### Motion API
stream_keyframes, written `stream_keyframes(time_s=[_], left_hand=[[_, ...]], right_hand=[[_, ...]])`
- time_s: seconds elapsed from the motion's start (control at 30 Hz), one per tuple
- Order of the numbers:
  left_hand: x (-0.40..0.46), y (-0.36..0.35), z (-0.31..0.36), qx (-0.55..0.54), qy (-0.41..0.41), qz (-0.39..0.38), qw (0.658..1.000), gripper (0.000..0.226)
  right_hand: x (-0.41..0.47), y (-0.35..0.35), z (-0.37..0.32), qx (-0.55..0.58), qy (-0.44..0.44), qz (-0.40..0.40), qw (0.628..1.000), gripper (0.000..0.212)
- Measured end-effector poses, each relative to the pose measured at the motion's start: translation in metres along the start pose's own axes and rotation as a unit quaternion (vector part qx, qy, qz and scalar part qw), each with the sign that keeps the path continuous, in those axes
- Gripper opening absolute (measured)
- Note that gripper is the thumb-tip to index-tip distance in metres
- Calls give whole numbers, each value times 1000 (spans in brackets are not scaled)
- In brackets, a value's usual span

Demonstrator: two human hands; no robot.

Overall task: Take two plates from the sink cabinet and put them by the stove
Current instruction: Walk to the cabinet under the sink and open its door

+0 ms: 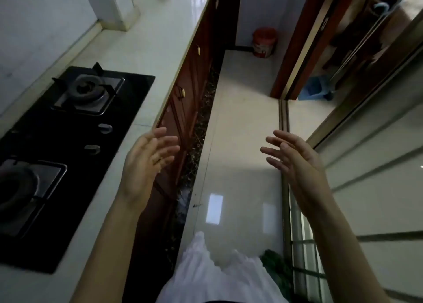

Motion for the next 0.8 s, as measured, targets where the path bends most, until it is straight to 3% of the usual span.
stream_keyframes(time_s=[0.33, 0.8], left_hand=[[49, 7, -27, 27, 71, 15, 997, 29], [236, -2, -5, 17, 95, -46, 994, 30]], right_hand=[[55, -12, 24, 4, -63, 20, 998, 26], [211, -60, 11, 14, -51, 76, 996, 24]])
Point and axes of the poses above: each hand's wrist, its own x-axis towards the middle knuckle, its own y-axis out of the back of the hand, z = x × y, the point moved 1 cm from there along x, towards the middle knuckle, and after that the axes turned 8 degrees about -x, right-handed, at the moved point
